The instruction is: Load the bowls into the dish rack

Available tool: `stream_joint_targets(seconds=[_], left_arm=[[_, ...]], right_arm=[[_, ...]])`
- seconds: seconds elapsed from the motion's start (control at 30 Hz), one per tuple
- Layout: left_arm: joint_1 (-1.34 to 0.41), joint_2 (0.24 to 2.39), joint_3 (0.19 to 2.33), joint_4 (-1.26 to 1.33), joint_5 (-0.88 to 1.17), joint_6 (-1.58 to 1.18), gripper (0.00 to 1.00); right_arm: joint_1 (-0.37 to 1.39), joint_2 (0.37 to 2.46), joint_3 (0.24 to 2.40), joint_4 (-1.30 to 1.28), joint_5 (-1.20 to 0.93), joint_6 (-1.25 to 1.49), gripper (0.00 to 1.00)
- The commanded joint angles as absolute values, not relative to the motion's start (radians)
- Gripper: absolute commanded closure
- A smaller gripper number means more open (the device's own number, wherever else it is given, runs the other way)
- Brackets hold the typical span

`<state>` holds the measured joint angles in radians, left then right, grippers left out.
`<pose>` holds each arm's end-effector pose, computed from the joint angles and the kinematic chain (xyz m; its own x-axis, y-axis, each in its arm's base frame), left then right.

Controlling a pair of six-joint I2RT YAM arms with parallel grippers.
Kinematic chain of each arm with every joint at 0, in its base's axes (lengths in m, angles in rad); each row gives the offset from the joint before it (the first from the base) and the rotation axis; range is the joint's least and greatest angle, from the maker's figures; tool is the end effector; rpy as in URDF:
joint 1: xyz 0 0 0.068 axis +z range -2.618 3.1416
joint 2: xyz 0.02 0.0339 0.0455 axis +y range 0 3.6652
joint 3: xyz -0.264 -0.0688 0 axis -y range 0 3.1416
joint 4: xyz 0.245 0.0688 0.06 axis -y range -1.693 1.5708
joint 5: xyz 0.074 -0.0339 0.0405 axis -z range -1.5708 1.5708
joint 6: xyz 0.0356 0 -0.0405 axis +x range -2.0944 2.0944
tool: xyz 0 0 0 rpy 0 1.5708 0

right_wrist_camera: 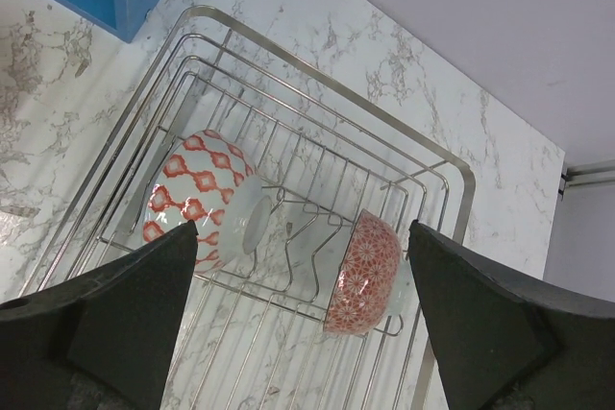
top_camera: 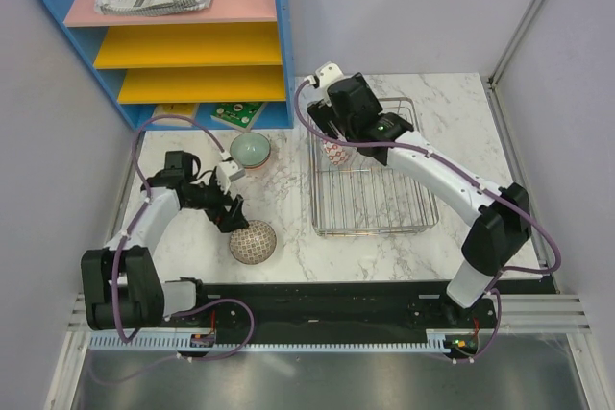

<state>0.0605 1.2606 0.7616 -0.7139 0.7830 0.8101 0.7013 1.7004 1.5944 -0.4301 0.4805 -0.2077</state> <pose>0.2191 -0.0119 0.2074 -0.4969 0.4843 -0.7201 0.8177 0.5391 -0.2018 0.3123 0.2422 0.3551 -0.3265 -0.5151 -0.7925 -0.3433 0.8459 -0.4083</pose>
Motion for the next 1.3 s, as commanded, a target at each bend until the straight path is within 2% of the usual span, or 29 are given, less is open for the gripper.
stream_joint_targets(seconds=[0.0, 0.2, 0.37, 0.4, 0.47, 0.5, 0.57, 0.6, 0.67, 0.7, 1.0, 1.2, 1.27], left_arm=[[0.018, 1.281, 0.744, -0.729, 0.724, 0.865, 0.0], [-0.064, 1.338, 0.752, -0.73, 0.614, 0.867, 0.02], [-0.107, 1.384, 0.767, -0.732, 0.554, 0.865, 0.19], [-0.112, 1.396, 0.77, -0.732, 0.549, 0.867, 0.29], [-0.123, 1.408, 0.773, -0.732, 0.542, 0.865, 0.37], [-0.132, 1.416, 0.775, -0.732, 0.538, 0.865, 0.47], [-0.14, 1.424, 0.776, -0.735, 0.529, 0.864, 0.57], [-0.147, 1.428, 0.778, -0.735, 0.528, 0.862, 0.7], [-0.15, 1.43, 0.782, -0.739, 0.528, 0.864, 0.82], [-0.152, 1.431, 0.784, -0.744, 0.529, 0.864, 0.98], [-0.153, 1.352, 0.879, -0.813, 0.606, 0.862, 0.98], [-0.161, 1.256, 1.044, -0.813, 0.898, 0.778, 0.98], [-0.193, 1.262, 1.101, -0.778, 0.929, 0.733, 0.98]], right_arm=[[0.687, 1.648, 1.612, -0.426, 0.465, -0.213, 0.02], [0.67, 1.628, 1.606, -0.426, 0.448, -0.202, 0.02], [0.658, 1.614, 1.594, -0.426, 0.437, -0.195, 0.02], [0.657, 1.615, 1.591, -0.428, 0.431, -0.193, 0.02], [0.652, 1.612, 1.588, -0.426, 0.425, -0.192, 0.02], [0.647, 1.612, 1.588, -0.425, 0.422, -0.189, 0.02], [0.644, 1.611, 1.586, -0.428, 0.422, -0.187, 0.02], [0.641, 1.609, 1.586, -0.426, 0.417, -0.186, 0.02], [0.638, 1.608, 1.588, -0.426, 0.417, -0.184, 0.02], [0.637, 1.605, 1.588, -0.426, 0.416, -0.184, 0.02], [0.582, 1.592, 1.586, -0.451, 0.325, -0.138, 0.02], [0.457, 1.6, 1.611, -0.528, -0.091, 0.0, 0.02], [0.436, 1.603, 1.591, -0.535, -0.231, 0.044, 0.02]])
